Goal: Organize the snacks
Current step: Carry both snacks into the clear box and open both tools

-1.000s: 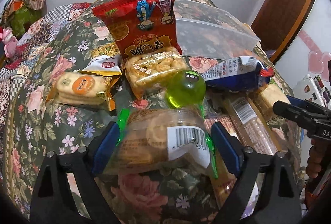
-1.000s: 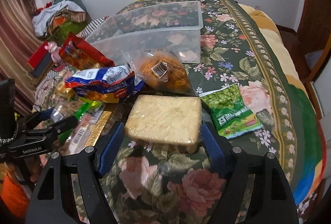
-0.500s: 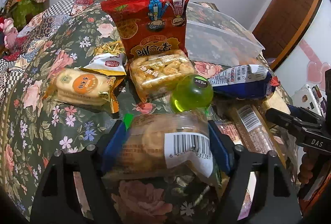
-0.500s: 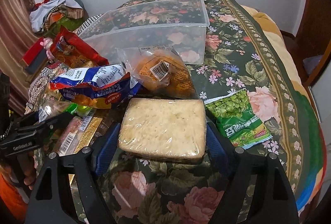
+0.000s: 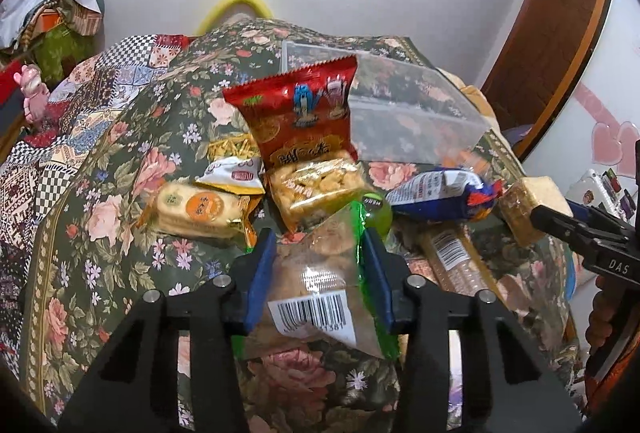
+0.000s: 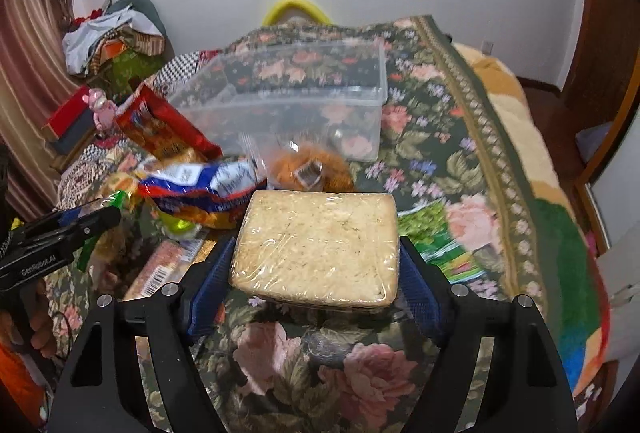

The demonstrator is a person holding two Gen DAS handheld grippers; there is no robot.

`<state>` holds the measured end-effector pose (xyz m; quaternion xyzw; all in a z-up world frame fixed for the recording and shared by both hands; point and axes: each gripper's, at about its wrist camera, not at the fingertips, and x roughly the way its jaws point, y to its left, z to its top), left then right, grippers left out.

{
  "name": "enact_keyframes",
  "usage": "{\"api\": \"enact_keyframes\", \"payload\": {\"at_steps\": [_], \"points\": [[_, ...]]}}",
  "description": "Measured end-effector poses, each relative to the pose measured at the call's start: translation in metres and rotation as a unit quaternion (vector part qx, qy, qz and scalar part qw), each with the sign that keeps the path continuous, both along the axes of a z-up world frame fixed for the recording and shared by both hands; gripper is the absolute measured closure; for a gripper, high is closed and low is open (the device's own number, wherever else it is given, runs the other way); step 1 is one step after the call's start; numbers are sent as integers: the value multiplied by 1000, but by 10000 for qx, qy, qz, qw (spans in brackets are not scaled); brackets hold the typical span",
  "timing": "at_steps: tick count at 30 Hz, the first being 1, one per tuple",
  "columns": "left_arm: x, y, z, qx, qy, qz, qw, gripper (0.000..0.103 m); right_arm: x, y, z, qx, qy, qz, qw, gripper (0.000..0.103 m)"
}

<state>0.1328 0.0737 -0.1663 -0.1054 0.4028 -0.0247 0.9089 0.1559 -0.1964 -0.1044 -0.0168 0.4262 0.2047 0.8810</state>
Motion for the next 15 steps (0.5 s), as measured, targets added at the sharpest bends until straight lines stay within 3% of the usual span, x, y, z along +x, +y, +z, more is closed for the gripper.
{"api": "enact_keyframes", "payload": {"at_steps": [4, 7, 11, 15], "points": [[1, -1, -4, 50, 138, -3, 9999, 57, 0, -5, 11, 94, -124, -51, 9999, 27], [7, 4, -17, -44, 503, 183, 9986, 33, -2, -7, 13, 143, -139, -73, 9998, 27], [6, 12, -31, -275, 794, 313, 9960, 27, -6, -8, 12, 151, -92, -73, 9998, 27], [-1, 12, -32, -86, 705, 419, 9966, 9, -10, -11, 9, 102, -86, -82, 9999, 27]]}}
